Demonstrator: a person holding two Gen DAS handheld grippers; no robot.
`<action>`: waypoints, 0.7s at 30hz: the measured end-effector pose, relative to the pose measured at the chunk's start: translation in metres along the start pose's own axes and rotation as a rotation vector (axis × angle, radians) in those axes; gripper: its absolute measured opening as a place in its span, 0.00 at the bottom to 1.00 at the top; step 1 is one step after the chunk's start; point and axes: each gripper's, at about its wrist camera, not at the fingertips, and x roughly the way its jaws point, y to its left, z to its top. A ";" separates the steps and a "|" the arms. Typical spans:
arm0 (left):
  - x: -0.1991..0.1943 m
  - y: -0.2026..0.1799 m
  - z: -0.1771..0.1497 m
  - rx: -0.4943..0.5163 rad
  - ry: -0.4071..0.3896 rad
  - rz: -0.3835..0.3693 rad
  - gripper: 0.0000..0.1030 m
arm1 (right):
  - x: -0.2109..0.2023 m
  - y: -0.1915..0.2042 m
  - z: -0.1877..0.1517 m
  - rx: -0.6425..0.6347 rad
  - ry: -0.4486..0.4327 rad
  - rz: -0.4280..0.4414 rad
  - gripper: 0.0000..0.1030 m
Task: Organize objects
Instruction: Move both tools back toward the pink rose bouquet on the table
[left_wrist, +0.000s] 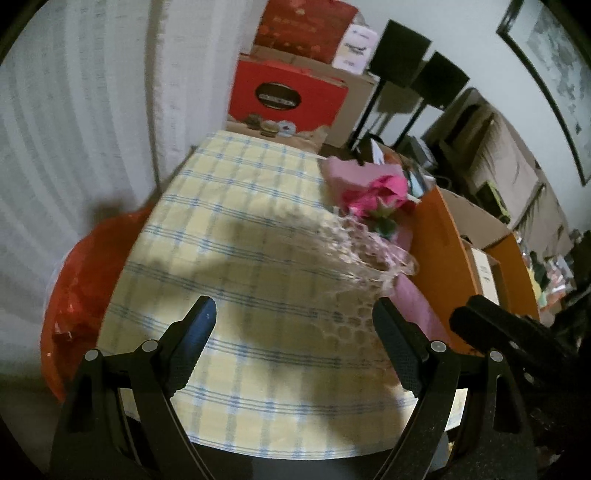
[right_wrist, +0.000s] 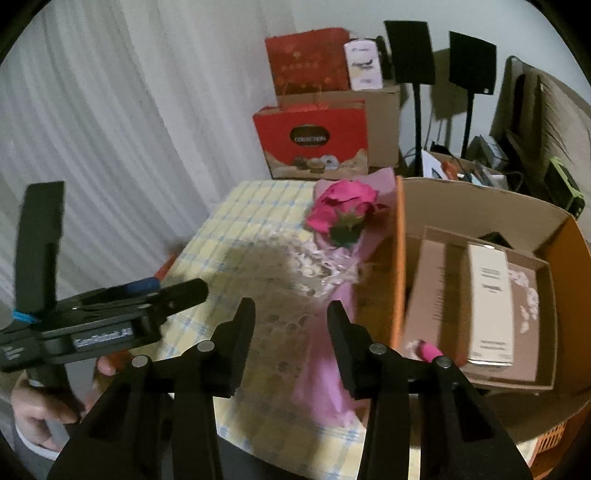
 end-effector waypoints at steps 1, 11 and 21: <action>0.000 0.004 0.001 -0.004 -0.002 0.005 0.83 | 0.007 0.004 0.003 -0.006 0.009 -0.013 0.41; 0.004 0.030 0.007 -0.026 0.006 0.020 0.83 | 0.063 0.028 0.017 -0.065 0.073 -0.184 0.41; 0.010 0.050 0.003 -0.053 0.021 0.012 0.83 | 0.110 0.028 0.019 -0.086 0.134 -0.337 0.42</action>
